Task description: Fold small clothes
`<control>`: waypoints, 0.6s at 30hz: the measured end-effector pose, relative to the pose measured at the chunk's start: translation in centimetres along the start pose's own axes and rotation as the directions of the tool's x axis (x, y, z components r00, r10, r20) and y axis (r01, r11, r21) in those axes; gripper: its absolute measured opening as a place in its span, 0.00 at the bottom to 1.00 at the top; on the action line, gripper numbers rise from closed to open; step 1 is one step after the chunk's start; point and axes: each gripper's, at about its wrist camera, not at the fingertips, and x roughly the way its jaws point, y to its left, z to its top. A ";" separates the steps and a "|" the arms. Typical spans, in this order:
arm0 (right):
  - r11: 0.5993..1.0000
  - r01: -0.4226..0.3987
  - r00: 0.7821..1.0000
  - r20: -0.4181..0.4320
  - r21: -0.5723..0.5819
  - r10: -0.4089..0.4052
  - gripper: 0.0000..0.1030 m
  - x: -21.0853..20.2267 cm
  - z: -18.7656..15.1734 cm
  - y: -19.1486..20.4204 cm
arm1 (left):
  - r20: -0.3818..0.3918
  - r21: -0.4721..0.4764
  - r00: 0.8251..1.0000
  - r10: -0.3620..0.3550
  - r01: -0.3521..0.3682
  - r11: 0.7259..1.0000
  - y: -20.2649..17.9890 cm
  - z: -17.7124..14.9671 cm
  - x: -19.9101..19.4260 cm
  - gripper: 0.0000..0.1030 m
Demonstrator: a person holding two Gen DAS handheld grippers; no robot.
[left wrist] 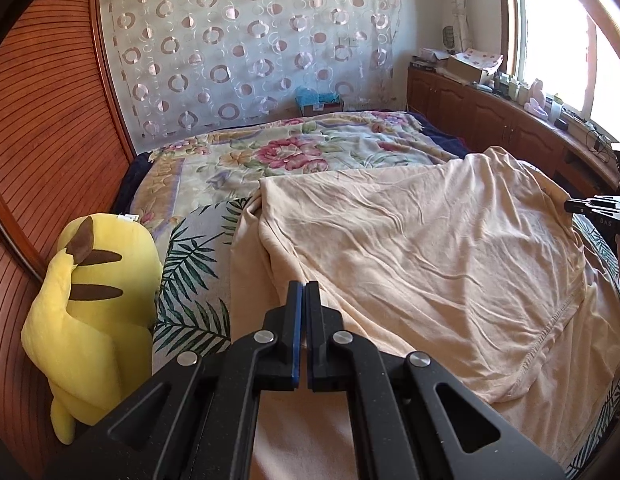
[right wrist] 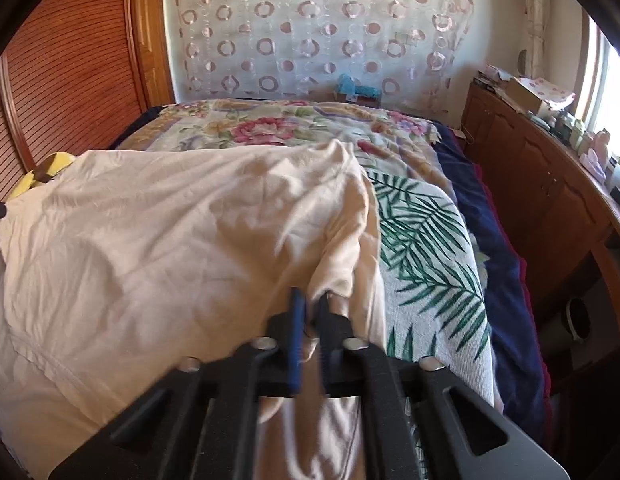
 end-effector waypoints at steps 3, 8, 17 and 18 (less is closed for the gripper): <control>1.000 -0.002 1.000 0.025 -0.016 0.003 0.01 -0.9 0.2 0.6 | 0.022 -0.008 1.000 -0.002 0.003 1.000 0.1 0.2 -0.6 0.02; 1.000 -0.010 0.996 0.087 0.002 0.010 0.01 -3.2 0.7 0.7 | 0.074 -0.020 0.997 -0.004 0.006 1.000 0.3 0.7 -2.2 0.02; 0.999 -0.034 0.985 0.170 0.017 0.031 0.01 -7.8 0.2 0.9 | 0.160 -0.034 0.987 -0.014 0.020 0.999 0.7 1.0 -6.2 0.02; 0.999 -0.039 0.983 0.179 0.016 0.036 0.01 -8.5 0.1 1.0 | 0.166 -0.036 0.986 -0.015 0.021 0.999 0.8 0.9 -6.6 0.02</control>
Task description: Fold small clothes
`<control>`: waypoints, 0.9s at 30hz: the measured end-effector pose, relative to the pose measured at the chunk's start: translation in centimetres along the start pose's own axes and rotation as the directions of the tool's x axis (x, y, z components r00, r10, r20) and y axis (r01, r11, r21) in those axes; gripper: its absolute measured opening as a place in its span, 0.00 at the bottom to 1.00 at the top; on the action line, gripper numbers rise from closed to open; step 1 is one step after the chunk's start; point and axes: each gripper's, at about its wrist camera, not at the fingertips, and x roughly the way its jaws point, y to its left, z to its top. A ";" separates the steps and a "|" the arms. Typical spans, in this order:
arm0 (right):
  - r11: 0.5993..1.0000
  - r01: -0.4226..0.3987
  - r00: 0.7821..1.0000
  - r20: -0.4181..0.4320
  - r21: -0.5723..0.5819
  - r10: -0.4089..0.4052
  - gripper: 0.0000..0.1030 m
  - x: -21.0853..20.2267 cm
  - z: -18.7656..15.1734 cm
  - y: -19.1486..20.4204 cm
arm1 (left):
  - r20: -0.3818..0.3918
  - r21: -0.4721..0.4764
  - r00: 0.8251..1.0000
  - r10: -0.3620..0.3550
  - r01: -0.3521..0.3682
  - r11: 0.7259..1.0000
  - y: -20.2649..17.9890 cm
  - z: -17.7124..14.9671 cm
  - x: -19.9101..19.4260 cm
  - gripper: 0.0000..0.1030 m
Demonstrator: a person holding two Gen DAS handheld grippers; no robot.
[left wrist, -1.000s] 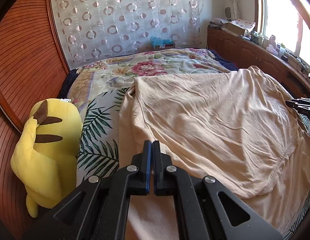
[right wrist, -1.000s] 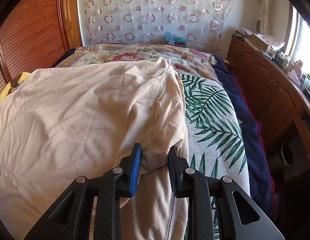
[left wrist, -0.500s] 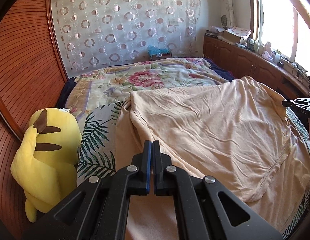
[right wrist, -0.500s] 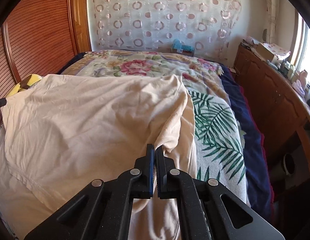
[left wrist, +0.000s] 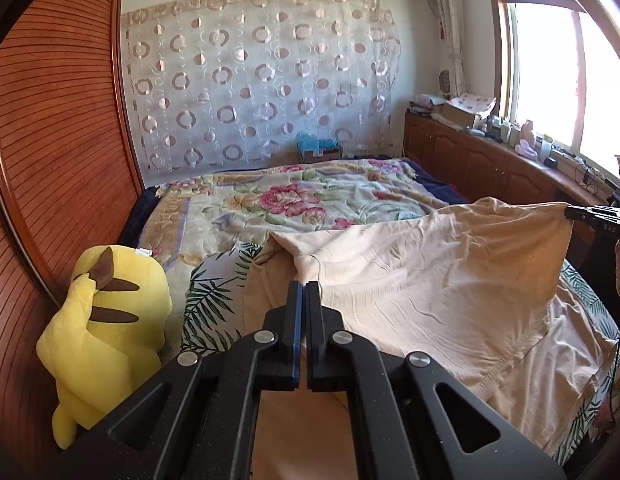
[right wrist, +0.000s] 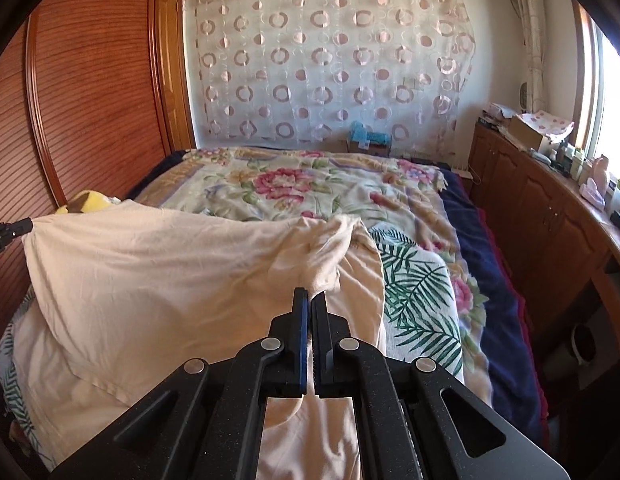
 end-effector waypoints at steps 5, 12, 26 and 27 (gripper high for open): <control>1.000 -0.008 0.999 0.047 -0.023 0.009 0.01 -3.4 -0.6 0.3 | 0.047 -0.008 0.999 -0.004 0.005 1.000 0.2 0.0 -2.9 0.02; 0.999 -0.009 0.996 0.087 -0.049 0.013 0.01 -7.6 -2.7 0.4 | 0.102 -0.016 0.995 -0.007 0.009 1.000 0.2 -0.9 -7.2 0.02; 0.999 0.012 1.000 -0.019 -0.033 -0.013 0.01 -9.3 -11.2 -0.1 | -0.049 -0.084 0.999 0.019 -0.023 0.996 2.6 -9.7 -8.0 0.02; 1.000 0.007 0.999 -0.042 -0.013 -0.008 0.01 -8.4 -12.0 -0.5 | -0.075 -0.093 0.997 0.022 -0.029 0.995 2.9 -10.7 -7.4 0.02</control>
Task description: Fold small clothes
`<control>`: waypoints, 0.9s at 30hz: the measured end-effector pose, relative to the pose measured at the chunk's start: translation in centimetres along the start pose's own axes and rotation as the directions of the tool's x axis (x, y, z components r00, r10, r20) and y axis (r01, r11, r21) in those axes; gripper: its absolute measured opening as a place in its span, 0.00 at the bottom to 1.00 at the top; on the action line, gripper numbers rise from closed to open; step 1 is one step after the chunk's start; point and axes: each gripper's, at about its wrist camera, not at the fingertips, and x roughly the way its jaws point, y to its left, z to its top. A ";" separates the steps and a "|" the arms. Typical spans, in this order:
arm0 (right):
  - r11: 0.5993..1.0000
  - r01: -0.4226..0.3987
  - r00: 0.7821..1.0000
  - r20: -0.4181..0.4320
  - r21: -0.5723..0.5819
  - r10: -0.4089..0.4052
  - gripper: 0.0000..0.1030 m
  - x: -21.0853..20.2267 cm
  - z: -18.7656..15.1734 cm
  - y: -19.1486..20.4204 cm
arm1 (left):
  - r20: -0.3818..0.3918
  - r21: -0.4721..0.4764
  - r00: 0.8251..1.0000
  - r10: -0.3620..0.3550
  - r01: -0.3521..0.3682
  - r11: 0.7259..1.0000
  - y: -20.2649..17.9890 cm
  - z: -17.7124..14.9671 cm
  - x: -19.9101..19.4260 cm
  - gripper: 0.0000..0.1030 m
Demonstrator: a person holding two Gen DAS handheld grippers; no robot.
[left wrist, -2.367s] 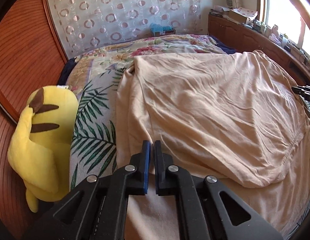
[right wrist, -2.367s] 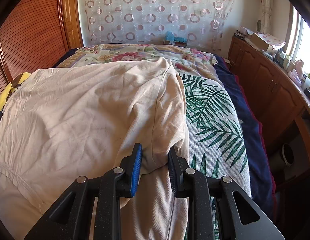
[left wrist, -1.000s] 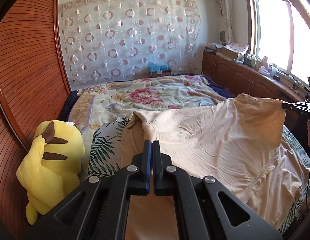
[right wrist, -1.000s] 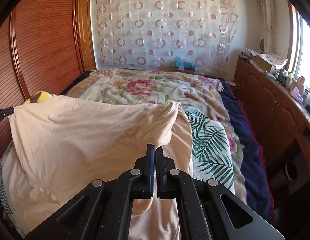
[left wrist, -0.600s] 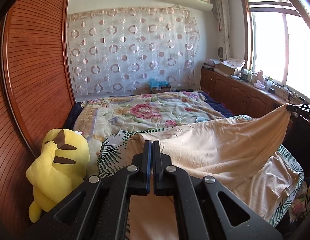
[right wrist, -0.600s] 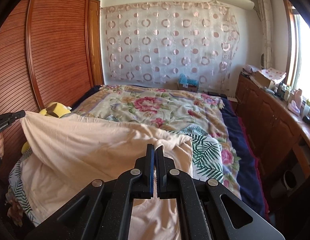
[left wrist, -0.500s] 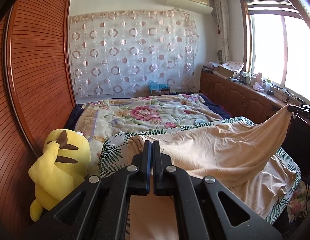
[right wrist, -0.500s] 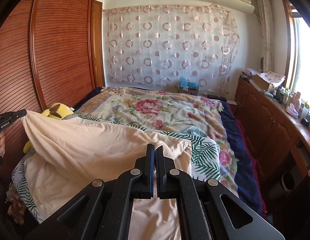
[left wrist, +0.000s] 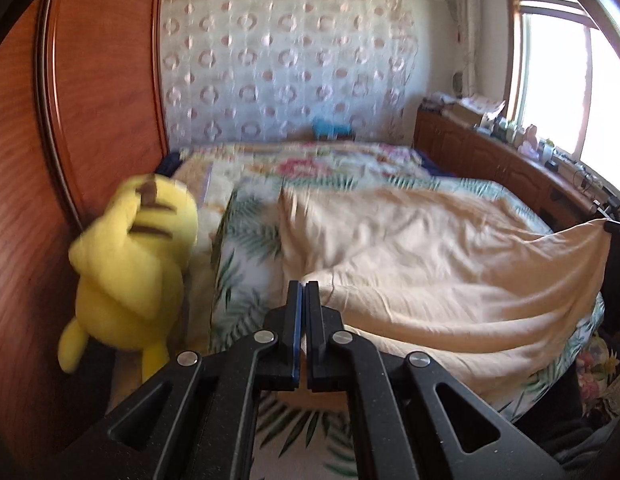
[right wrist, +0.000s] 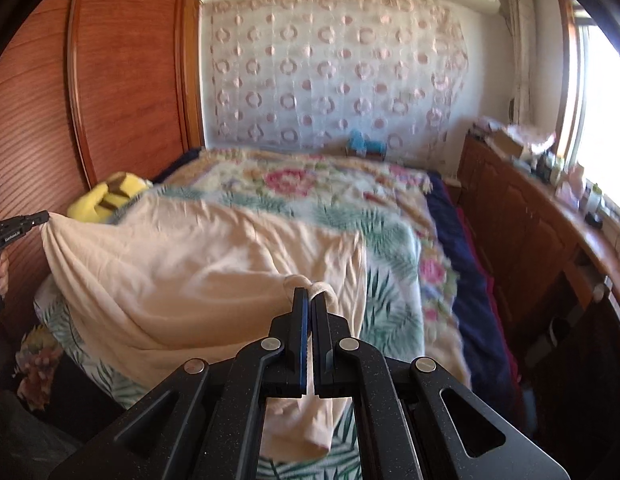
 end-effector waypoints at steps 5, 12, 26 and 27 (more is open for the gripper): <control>0.998 -0.040 0.998 -0.043 0.052 0.042 0.01 3.8 -0.5 -0.6 | -0.070 -0.048 0.998 0.010 -0.013 0.999 1.3 -2.7 1.7 0.02; 0.990 -0.133 0.990 0.045 -0.037 0.134 0.01 4.8 4.7 3.6 | -0.083 -0.050 0.996 0.015 -0.019 0.999 1.1 -3.2 2.4 0.02; 0.995 0.007 0.999 -0.044 0.100 -0.003 0.01 6.5 -1.2 -2.3 | -0.107 -0.049 0.994 -0.005 0.000 0.999 0.5 -4.3 2.7 0.02; 0.993 0.013 0.996 -0.084 0.116 -0.004 0.01 7.5 -2.7 -2.9 | -0.109 -0.048 0.994 -0.009 0.004 0.999 0.5 -4.4 2.6 0.02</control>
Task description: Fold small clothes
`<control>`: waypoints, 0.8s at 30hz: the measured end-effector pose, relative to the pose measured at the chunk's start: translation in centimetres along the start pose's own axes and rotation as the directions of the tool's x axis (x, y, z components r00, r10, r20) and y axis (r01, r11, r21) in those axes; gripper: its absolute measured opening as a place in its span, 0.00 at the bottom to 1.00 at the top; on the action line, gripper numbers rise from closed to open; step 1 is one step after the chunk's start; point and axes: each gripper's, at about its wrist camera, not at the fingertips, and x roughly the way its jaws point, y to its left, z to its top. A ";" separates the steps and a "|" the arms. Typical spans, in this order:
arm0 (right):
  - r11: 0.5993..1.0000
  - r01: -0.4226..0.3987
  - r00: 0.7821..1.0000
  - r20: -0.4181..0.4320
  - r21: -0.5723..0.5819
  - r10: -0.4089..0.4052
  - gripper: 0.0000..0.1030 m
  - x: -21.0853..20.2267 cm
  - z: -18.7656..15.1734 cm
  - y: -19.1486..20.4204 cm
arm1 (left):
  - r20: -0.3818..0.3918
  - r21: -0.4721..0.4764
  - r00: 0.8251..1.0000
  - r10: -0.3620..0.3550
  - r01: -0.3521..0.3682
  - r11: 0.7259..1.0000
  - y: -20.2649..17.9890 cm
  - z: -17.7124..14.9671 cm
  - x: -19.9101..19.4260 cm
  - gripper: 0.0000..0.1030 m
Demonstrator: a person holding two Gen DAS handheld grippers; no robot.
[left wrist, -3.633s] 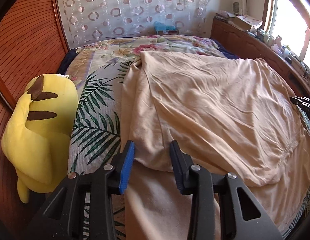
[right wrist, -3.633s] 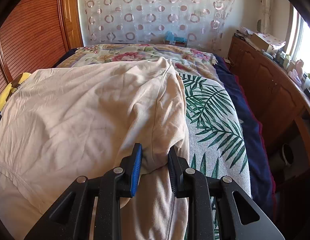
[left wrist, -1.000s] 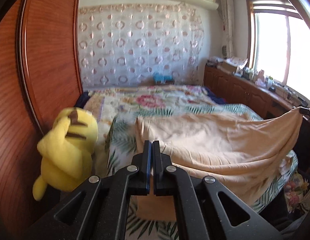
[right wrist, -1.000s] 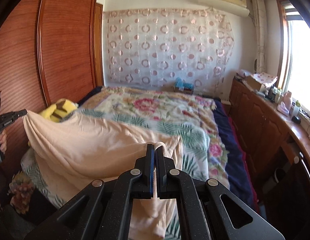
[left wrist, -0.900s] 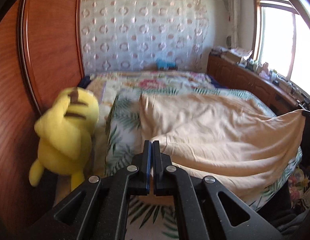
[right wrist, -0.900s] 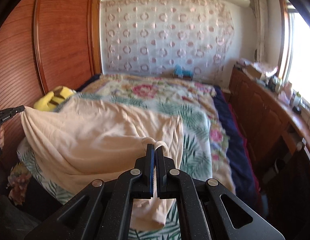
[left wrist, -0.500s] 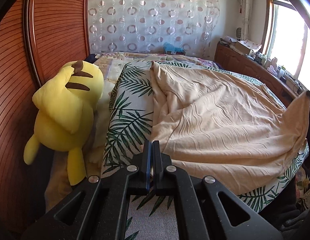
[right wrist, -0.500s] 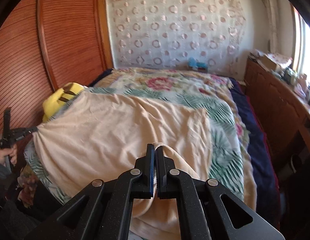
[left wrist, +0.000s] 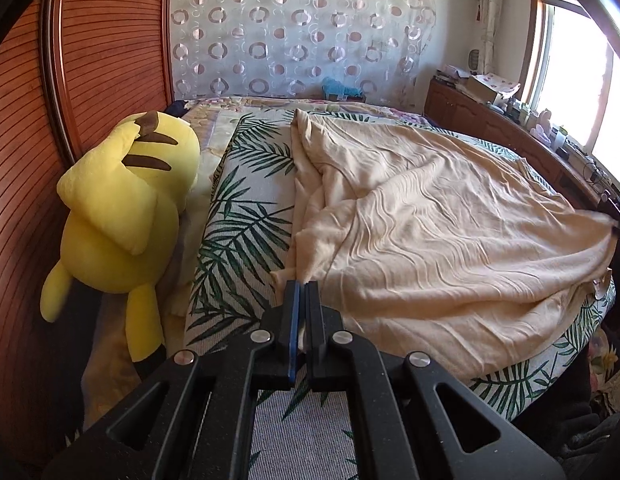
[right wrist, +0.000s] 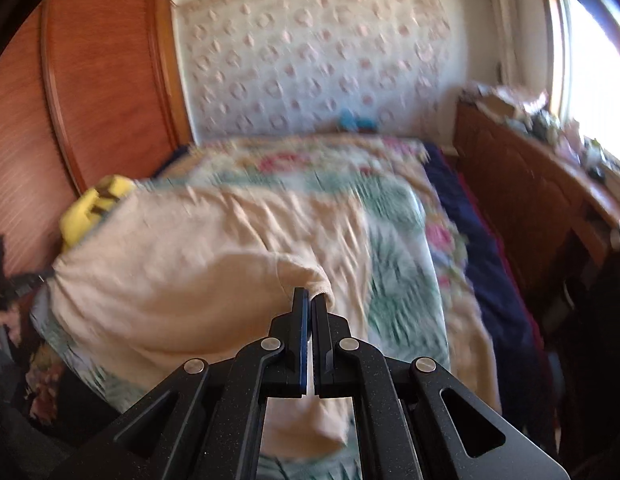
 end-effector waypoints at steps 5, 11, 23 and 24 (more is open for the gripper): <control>0.998 0.001 0.997 -0.075 0.056 0.003 0.01 3.3 -2.5 -1.3 | -0.006 0.004 1.000 -0.011 0.011 1.000 -0.2 0.0 0.0 0.03; 0.999 0.041 0.998 -0.050 0.019 -0.040 0.01 3.1 -2.4 0.5 | -0.028 0.002 1.000 -0.007 0.007 1.000 0.1 0.1 0.7 0.41; 0.999 0.049 0.999 0.018 -0.018 -0.049 0.43 -1.8 -4.2 1.9 | -0.057 -0.022 0.998 -0.013 0.011 1.000 0.0 0.4 2.0 0.41; 0.999 0.044 0.999 0.013 -0.019 -0.043 0.43 -1.7 -4.3 2.0 | -0.056 -0.024 0.998 -0.012 0.011 1.000 0.0 0.4 2.0 0.41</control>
